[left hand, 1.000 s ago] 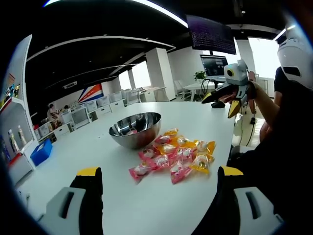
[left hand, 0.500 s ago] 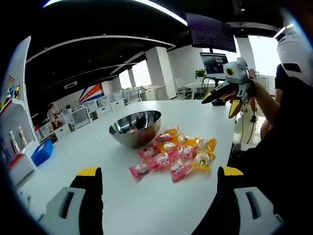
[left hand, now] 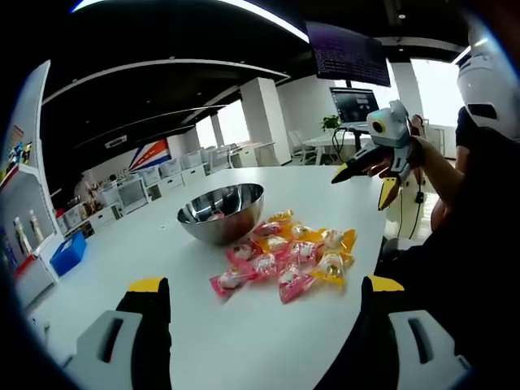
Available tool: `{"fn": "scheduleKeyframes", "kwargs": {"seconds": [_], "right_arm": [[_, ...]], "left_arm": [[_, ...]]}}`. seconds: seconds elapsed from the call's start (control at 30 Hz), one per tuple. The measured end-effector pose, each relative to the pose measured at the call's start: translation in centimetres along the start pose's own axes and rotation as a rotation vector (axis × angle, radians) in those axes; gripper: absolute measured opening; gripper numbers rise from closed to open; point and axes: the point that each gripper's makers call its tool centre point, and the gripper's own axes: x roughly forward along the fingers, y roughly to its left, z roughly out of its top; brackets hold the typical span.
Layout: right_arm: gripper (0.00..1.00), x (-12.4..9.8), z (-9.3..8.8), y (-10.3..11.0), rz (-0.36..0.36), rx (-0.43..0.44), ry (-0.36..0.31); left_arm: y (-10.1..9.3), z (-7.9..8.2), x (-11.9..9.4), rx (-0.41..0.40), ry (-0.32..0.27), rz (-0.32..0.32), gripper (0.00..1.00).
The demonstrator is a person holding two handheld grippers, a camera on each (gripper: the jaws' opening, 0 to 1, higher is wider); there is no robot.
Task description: Pick up the marshmallows scattered on the table and place them into the bowl on the table
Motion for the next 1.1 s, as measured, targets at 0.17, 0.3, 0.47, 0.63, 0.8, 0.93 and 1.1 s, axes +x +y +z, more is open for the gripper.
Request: {"fn": "scheduleKeyframes", "kwargs": {"seconds": [0.17,0.3,0.47,0.63,0.8,0.93,1.1], "right_arm": [[0.75,1.9,-0.5,1.0,0.017,0.055,0.012],[0.73,3.1,-0.7,0.0,-0.069,0.202,-0.006],[0.57,4.6,-1.1,-0.1,-0.128,0.249,-0.026],[0.53,6.1,-2.0,0.5,-0.15,0.265,0.001],[0.45,6.9,-3.0,0.0,-0.197,0.257,0.02],[0.39,7.7,-3.6,0.1,-0.198,0.257,0.028],[0.32,7.7,-3.5,-0.5,-0.224,0.238,0.012]], "left_arm": [[0.1,0.0,0.1,0.002,0.001,0.0,0.96],[-0.2,-0.2,0.1,0.012,0.007,-0.008,0.96],[-0.4,-0.3,0.0,0.008,0.007,-0.016,0.96],[-1.0,-0.3,0.0,0.019,0.005,-0.035,0.96],[-0.5,-0.5,0.0,-0.001,0.0,-0.025,0.96],[-0.5,-0.6,0.0,0.002,0.003,-0.023,0.96],[-0.5,-0.8,0.2,0.004,0.006,-0.022,0.96]]}}
